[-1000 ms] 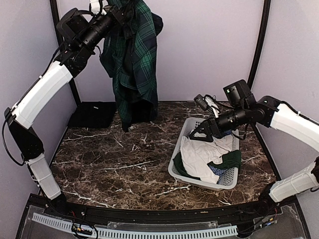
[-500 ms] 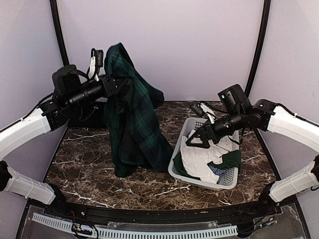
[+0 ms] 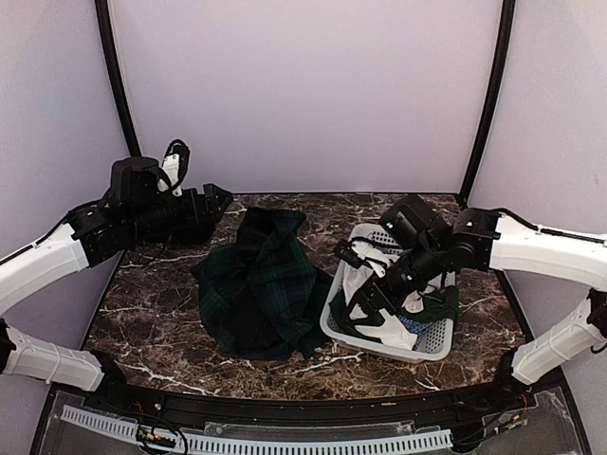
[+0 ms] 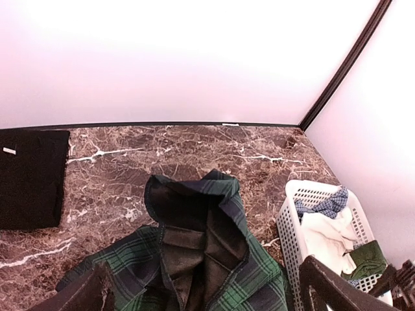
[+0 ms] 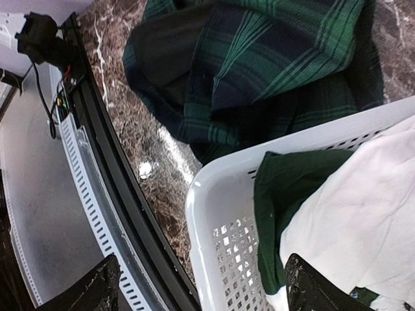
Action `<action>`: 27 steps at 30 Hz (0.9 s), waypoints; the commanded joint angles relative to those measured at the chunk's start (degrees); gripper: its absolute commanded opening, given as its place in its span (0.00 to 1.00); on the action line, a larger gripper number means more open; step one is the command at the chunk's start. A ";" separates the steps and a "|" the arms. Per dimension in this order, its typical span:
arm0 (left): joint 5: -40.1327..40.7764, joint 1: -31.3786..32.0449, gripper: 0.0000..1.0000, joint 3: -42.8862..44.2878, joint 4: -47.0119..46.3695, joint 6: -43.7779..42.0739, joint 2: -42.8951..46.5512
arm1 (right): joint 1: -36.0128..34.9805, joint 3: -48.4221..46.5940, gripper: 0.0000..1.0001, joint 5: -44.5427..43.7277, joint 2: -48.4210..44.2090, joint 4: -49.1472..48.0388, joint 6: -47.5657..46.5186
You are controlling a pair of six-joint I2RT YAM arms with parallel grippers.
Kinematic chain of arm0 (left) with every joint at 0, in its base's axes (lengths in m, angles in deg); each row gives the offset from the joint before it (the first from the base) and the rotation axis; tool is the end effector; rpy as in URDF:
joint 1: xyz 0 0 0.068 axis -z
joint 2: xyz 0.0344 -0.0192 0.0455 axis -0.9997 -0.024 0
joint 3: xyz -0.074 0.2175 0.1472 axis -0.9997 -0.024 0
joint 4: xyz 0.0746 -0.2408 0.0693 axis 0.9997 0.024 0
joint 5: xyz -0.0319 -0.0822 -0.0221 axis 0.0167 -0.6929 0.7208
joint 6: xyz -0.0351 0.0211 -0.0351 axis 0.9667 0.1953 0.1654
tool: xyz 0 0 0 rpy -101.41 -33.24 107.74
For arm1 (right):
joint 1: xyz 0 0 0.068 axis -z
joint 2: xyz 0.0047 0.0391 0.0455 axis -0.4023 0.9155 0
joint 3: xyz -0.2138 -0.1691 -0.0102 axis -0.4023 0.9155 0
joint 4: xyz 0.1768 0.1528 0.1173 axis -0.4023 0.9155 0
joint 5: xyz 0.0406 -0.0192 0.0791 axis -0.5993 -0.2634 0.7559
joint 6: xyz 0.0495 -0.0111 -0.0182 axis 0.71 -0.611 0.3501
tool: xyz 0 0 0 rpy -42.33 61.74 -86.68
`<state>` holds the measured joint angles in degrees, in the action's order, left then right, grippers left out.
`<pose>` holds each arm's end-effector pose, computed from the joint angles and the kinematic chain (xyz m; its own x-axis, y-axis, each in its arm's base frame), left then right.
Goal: Fold and stack the mixed laundry pile
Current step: Place the crumpled skirt at the center of the board, then move the bin to the corner of the board.
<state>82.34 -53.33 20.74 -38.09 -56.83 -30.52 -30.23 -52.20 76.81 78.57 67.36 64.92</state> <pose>0.2162 -0.1482 0.3494 -0.3988 -0.2112 -0.8924 0.3595 0.8592 -0.3640 0.1525 0.2292 0.2901 -0.5984 -0.5760 -0.5569 -0.7980 0.4900 0.3508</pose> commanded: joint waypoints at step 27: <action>0.81 -0.11 0.99 1.50 -2.38 -0.80 1.47 | 24.69 -11.17 0.55 -12.17 29.12 -12.23 -3.22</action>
<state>82.85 -53.33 22.01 -38.55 -57.15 -30.17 -11.43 -58.97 66.21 103.60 57.94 64.48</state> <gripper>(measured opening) 0.989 0.545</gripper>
